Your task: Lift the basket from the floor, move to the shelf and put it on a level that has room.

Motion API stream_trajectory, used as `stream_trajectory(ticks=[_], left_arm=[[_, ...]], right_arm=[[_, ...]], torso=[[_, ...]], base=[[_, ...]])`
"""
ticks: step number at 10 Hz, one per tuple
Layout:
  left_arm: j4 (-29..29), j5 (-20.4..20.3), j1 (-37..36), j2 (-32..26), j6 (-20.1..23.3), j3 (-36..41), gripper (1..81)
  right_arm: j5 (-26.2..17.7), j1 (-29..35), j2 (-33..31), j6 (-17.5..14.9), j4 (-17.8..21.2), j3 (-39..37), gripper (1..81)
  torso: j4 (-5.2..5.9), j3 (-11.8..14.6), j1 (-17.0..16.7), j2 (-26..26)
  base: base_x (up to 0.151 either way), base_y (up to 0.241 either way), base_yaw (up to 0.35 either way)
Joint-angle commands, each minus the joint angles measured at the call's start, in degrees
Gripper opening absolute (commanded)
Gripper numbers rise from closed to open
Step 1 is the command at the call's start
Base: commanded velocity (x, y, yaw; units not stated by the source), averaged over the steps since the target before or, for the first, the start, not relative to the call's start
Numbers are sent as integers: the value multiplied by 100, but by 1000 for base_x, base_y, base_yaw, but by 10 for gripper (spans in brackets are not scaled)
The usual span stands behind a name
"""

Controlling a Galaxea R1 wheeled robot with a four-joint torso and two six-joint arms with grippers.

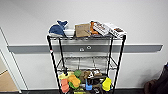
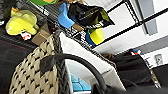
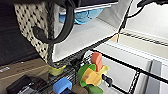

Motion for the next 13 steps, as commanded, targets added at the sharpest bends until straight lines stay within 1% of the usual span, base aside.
stream_trajectory(ticks=[1, 6, 13], left_arm=[[250, -3, -632, -99, -10, 401, 10], [250, -3, -632, -91, -1, 401, 10], [294, -12, -562, -117, -1, 453, 10]], right_arm=[[-43, 674, -96, 41, -138, 401, 10], [-42, 674, -114, 41, -138, 410, 10], [-43, 683, -140, 32, -138, 463, 10]], torso=[[0, 0, 1, 0], [0, 0, 1, 0], [0, 0, 1, 0]], base=[[121, 0, 0], [120, 0, 0], [88, 0, 0]])
